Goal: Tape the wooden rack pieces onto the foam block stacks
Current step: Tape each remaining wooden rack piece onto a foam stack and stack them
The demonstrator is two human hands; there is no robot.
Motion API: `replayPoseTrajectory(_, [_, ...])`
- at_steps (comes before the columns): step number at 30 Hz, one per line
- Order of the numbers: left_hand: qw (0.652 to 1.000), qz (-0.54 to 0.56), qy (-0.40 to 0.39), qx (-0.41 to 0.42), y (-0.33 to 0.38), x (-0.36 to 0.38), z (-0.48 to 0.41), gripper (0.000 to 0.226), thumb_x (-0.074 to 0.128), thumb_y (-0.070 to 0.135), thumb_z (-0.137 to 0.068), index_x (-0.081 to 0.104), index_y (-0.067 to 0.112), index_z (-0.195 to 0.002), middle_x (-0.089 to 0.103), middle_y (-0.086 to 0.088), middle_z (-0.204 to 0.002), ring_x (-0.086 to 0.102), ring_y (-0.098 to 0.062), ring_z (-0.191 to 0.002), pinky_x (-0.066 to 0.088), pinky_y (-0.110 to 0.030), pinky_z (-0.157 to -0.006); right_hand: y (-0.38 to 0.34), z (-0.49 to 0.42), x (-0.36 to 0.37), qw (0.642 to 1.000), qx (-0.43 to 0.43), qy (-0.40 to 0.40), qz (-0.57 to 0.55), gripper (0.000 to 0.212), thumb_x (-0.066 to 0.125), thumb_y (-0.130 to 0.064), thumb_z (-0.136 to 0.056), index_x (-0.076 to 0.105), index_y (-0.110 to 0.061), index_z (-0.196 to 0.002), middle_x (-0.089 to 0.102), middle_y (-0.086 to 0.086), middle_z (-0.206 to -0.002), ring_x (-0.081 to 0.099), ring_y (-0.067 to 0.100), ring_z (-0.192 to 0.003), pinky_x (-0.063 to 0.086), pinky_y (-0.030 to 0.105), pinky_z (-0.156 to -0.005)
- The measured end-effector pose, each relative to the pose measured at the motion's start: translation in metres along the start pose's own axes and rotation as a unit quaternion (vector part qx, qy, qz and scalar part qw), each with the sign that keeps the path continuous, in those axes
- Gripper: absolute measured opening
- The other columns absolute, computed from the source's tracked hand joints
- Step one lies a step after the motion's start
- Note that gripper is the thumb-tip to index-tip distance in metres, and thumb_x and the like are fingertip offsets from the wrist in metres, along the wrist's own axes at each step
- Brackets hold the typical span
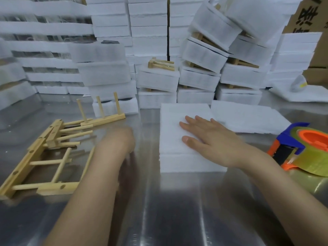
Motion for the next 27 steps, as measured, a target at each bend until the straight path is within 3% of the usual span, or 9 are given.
replayPoseTrajectory(5, [0.962,0.174,0.128,0.166,0.052,-0.004,0.002,0.038,0.043,-0.008,-0.092,0.05,0.002,-0.128,0.045,-0.02,-0.133,0.051,-0.037,-0.115,0.043,-0.038,-0.093,0.001,-0.001,0.0,1.0,0.006,0.013,-0.008,0.062,0.016,-0.062,-0.093,0.012,-0.043,-0.151,-0.001,-0.02,-0.16,-0.005,0.001,-0.146,-0.007,0.028,-0.118])
replayPoseTrajectory(8, [0.937,0.251,0.143,0.198,0.049,-0.01,-0.001,0.033,0.051,-0.001,-0.093,0.048,0.003,-0.126,0.045,-0.014,-0.128,0.051,-0.034,-0.113,0.046,-0.039,-0.09,0.001,0.001,0.0,1.0,0.012,0.017,-0.014,0.061,0.017,-0.062,-0.094,0.013,-0.042,-0.151,-0.001,-0.02,-0.16,-0.005,0.001,-0.146,-0.007,0.027,-0.118])
replayPoseTrajectory(11, [0.98,0.079,0.134,0.121,0.025,-0.003,-0.01,0.042,0.067,0.027,-0.086,0.047,0.012,-0.121,0.036,-0.009,-0.124,0.039,-0.028,-0.119,0.041,-0.038,-0.093,0.0,0.001,-0.001,1.0,0.013,0.015,-0.013,0.06,0.017,-0.061,-0.095,0.014,-0.041,-0.152,0.0,-0.019,-0.16,-0.005,0.001,-0.146,-0.007,0.028,-0.119])
replayPoseTrajectory(13, [0.995,0.01,0.073,0.07,0.017,0.005,-0.009,0.031,0.062,0.025,-0.089,0.052,0.011,-0.115,0.045,-0.009,-0.126,0.047,-0.027,-0.115,0.044,-0.035,-0.087,-0.002,0.002,-0.002,1.0,0.015,0.014,-0.016,0.059,0.018,-0.06,-0.096,0.014,-0.041,-0.152,0.0,-0.019,-0.16,-0.005,0.002,-0.147,-0.007,0.029,-0.119])
replayPoseTrajectory(16, [0.996,0.008,0.065,0.063,0.021,0.01,-0.011,0.025,0.049,0.008,-0.091,0.057,0.013,-0.114,0.059,-0.008,-0.118,0.057,-0.025,-0.107,0.049,-0.033,-0.085,-0.002,0.003,-0.003,1.0,0.015,0.013,-0.016,0.059,0.019,-0.059,-0.097,0.014,-0.04,-0.152,0.0,-0.018,-0.16,-0.005,0.002,-0.147,-0.006,0.031,-0.12])
replayPoseTrajectory(21, [0.997,0.015,0.044,0.054,0.02,0.014,-0.016,0.026,0.049,0.007,-0.093,0.058,0.012,-0.116,0.059,-0.008,-0.122,0.057,-0.026,-0.111,0.049,-0.037,-0.093,-0.002,0.003,-0.002,1.0,0.012,0.016,-0.014,0.059,0.019,-0.059,-0.097,0.014,-0.04,-0.152,0.0,-0.019,-0.16,-0.006,0.002,-0.147,-0.006,0.032,-0.12])
replayPoseTrajectory(22, [0.996,0.04,0.068,0.046,0.019,0.009,-0.014,0.025,0.049,0.006,-0.092,0.059,0.011,-0.115,0.059,-0.01,-0.12,0.057,-0.028,-0.11,0.049,-0.037,-0.089,-0.002,0.002,-0.002,1.0,0.013,0.017,-0.016,0.059,0.02,-0.059,-0.097,0.014,-0.04,-0.152,0.0,-0.019,-0.16,-0.006,0.002,-0.147,-0.006,0.032,-0.12])
replayPoseTrajectory(24, [0.972,0.126,0.196,0.038,0.02,-0.01,-0.004,0.025,0.048,-0.001,-0.09,0.057,0.006,-0.113,0.056,-0.015,-0.115,0.055,-0.032,-0.105,0.044,-0.036,-0.076,-0.001,0.002,-0.002,1.0,0.013,0.021,-0.016,0.059,0.02,-0.059,-0.097,0.014,-0.04,-0.152,0.0,-0.019,-0.16,-0.006,0.002,-0.146,-0.007,0.031,-0.12])
replayPoseTrajectory(27, [0.865,0.26,0.412,0.119,0.027,-0.044,0.022,0.039,0.044,-0.017,-0.083,0.057,0.001,-0.116,0.051,-0.016,-0.108,0.05,-0.031,-0.101,0.035,-0.031,-0.074,0.001,0.001,-0.001,0.999,0.005,0.032,-0.032,0.061,0.024,-0.058,-0.097,0.013,-0.036,-0.153,0.004,-0.019,-0.16,-0.005,-0.002,-0.145,-0.01,0.022,-0.117])
Point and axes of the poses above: each hand's wrist, its own z-axis away from the middle knuckle, its own x-axis out of the palm, y = z × x, the point moved 5 cm from there along -z, towards the middle knuckle
